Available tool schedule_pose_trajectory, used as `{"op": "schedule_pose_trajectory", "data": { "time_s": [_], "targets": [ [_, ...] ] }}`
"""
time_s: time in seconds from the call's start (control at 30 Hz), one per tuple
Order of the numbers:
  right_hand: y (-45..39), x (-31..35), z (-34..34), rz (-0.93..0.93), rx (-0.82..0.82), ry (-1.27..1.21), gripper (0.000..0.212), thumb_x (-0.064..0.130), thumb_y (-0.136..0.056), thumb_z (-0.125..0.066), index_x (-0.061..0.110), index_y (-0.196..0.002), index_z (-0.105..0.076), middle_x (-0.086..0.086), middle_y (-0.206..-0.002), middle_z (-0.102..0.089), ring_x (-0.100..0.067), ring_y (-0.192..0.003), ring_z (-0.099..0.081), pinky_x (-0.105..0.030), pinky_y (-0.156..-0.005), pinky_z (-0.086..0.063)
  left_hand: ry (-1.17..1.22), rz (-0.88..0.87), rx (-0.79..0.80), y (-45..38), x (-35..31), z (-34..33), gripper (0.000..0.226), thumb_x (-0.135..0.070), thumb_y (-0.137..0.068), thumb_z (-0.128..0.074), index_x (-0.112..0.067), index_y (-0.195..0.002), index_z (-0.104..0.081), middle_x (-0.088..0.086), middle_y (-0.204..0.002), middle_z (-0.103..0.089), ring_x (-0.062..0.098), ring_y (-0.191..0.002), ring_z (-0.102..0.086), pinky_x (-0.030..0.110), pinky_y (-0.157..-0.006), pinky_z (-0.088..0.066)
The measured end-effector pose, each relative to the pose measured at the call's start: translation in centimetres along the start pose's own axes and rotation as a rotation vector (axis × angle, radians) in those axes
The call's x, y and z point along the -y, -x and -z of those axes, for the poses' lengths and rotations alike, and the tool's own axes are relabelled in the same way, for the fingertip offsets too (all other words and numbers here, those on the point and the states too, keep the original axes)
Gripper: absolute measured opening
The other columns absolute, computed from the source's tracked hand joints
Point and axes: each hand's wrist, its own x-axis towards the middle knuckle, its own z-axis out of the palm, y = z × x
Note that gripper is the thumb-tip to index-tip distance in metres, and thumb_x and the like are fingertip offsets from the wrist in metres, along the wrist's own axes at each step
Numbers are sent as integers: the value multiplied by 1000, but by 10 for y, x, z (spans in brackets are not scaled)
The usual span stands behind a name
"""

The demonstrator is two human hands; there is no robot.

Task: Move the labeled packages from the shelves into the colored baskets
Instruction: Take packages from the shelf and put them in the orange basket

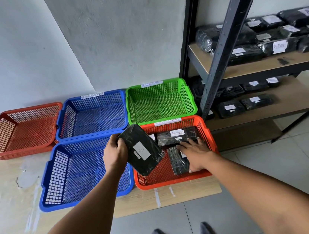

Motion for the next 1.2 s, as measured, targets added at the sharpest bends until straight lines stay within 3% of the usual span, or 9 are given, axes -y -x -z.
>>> {"op": "schedule_pose_trajectory", "data": {
  "time_s": [0.13, 0.3, 0.37, 0.47, 0.57, 0.77, 0.87, 1.0, 1.2],
  "targets": [
    [-8, 2, 1, -16, -88, -179, 96, 42, -81, -73, 23, -158, -18, 0, -166, -12, -26, -153, -7, -53, -124, -4, -66, -68, 80, -1, -4, -3, 29, -38, -85, -39, -29, -98, -64, -7, -85, -69, 16, -81, -63, 38, -72, -50],
    [-39, 13, 20, -26, -236, -408, 57, 23, -87, -68, 17, -141, -49, -3, -142, -49, -28, -134, -44, -44, -113, -38, -64, -74, 104, -3, -6, -5, 33, -40, -82, -39, -29, -96, -66, -6, -81, -70, 19, -78, -65, 41, -72, -55],
    [-50, 22, 34, 26, -268, -409, 47, 20, -92, -65, 18, -137, -54, -1, -137, -52, -24, -130, -45, -41, -111, -37, -33, -46, 73, -4, -7, -2, 31, -39, -81, -40, -31, -96, -66, -7, -79, -70, 17, -78, -65, 39, -73, -55],
    [-71, 34, 51, 120, -282, -322, 48, 19, -95, -62, 19, -142, -50, -1, -142, -47, -25, -136, -38, -42, -113, -30, -7, -3, 9, -7, -5, 8, 31, -38, -81, -40, -33, -95, -67, -6, -80, -71, 17, -80, -66, 42, -76, -56],
    [-86, 50, 57, 186, -246, -182, 48, 23, -94, -64, 17, -139, -50, -5, -137, -50, -28, -131, -44, -43, -108, -39, -1, 39, -40, -9, -1, 16, 29, -36, -82, -40, -33, -93, -66, -4, -78, -71, 19, -80, -66, 44, -78, -56],
    [-109, 73, 48, 147, -270, -81, 52, -4, -86, -53, 6, -136, -44, -14, -134, -48, -32, -121, -46, -44, -100, -44, -4, 80, -68, -11, 4, 19, 28, -38, -82, -39, -33, -91, -66, -5, -75, -69, 20, -78, -66, 46, -76, -57],
    [-109, 74, 44, 136, -345, -72, 39, -8, -86, -47, 4, -123, -51, -15, -126, -50, -30, -113, -49, -41, -95, -47, -1, 90, -63, -11, 4, 16, 28, -39, -82, -40, -34, -91, -66, -4, -77, -70, 18, -80, -66, 47, -78, -56],
    [-116, 70, 41, 157, -367, -102, 25, 2, -84, -60, 6, -109, -58, -12, -118, -52, -29, -108, -50, -40, -91, -47, -13, 75, -19, -11, 2, 12, 30, -40, -81, -39, -33, -93, -66, -6, -80, -71, 16, -81, -66, 44, -80, -56],
    [-111, 53, 52, 207, -454, -316, 44, 25, -88, -71, 10, -125, -53, -5, -123, -51, -23, -107, -54, -32, -86, -51, -96, 8, 73, -16, -4, 6, 34, -38, -82, -39, -31, -99, -67, -7, -86, -72, 16, -85, -65, 41, -82, -54]
  ]
}}
